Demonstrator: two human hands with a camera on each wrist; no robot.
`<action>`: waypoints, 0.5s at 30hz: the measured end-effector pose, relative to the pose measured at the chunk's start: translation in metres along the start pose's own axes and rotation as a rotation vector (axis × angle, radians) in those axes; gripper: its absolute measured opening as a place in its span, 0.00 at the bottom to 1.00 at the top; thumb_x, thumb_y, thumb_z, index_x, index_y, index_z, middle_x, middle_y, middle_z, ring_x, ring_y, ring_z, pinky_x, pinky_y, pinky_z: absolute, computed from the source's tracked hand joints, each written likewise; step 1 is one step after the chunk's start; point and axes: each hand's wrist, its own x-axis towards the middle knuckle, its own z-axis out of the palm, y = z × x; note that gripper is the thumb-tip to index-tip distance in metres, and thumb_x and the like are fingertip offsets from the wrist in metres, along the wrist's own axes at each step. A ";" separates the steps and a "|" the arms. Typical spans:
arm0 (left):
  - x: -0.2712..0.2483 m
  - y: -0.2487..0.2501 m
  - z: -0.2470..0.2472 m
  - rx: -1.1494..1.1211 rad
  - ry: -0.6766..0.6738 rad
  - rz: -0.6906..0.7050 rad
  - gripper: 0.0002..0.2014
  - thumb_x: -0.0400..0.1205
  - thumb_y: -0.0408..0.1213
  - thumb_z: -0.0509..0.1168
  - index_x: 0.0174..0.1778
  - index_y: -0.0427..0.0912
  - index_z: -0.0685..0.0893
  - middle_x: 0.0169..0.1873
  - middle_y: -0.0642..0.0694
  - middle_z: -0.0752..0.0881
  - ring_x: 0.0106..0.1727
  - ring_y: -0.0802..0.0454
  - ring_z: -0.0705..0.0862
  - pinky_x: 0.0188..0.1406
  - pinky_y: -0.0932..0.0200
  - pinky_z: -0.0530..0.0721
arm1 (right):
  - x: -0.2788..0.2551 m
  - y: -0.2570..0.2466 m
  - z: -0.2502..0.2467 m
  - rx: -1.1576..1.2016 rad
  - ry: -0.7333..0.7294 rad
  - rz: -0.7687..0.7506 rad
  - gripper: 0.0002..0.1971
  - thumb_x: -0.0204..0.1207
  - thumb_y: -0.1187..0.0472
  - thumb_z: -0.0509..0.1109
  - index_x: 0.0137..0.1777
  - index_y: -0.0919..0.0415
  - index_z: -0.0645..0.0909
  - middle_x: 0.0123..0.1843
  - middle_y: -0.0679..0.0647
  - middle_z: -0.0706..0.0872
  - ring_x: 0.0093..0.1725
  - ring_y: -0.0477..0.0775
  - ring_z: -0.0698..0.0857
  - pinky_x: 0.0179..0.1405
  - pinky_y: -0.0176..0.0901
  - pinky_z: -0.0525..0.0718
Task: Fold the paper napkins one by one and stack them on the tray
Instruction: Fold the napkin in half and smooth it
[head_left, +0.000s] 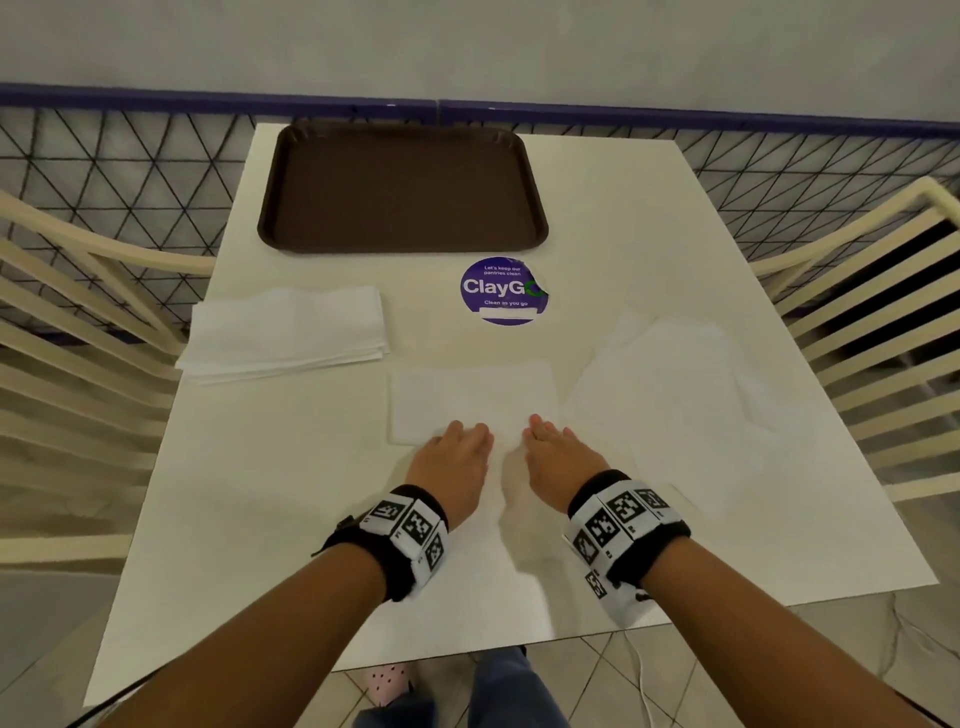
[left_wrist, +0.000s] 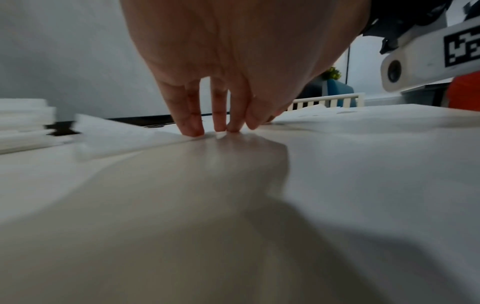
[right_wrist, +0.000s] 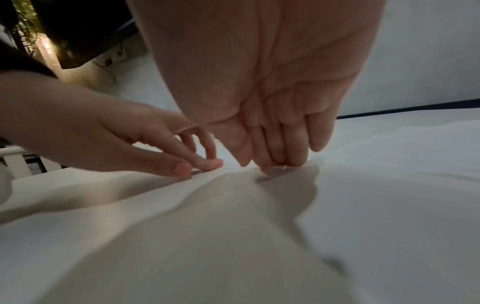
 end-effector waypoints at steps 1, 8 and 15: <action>-0.005 -0.008 0.000 0.012 -0.012 -0.015 0.22 0.84 0.33 0.52 0.76 0.34 0.65 0.69 0.42 0.70 0.65 0.40 0.73 0.60 0.53 0.76 | 0.002 -0.001 -0.001 -0.019 -0.003 0.006 0.23 0.84 0.67 0.47 0.79 0.70 0.57 0.83 0.62 0.54 0.81 0.58 0.60 0.80 0.48 0.57; -0.034 -0.051 0.002 0.103 0.073 -0.073 0.20 0.48 0.35 0.84 0.34 0.37 0.90 0.32 0.46 0.86 0.26 0.49 0.82 0.14 0.66 0.74 | 0.004 -0.009 -0.032 -0.154 -0.011 -0.009 0.16 0.83 0.62 0.53 0.63 0.70 0.76 0.64 0.62 0.78 0.64 0.64 0.79 0.59 0.49 0.78; -0.016 -0.045 -0.032 0.011 -0.116 -0.147 0.24 0.85 0.46 0.55 0.75 0.39 0.66 0.76 0.46 0.63 0.76 0.48 0.63 0.71 0.57 0.66 | 0.015 -0.016 -0.050 -0.301 -0.030 -0.143 0.17 0.82 0.59 0.61 0.65 0.70 0.75 0.65 0.63 0.77 0.64 0.63 0.80 0.57 0.49 0.79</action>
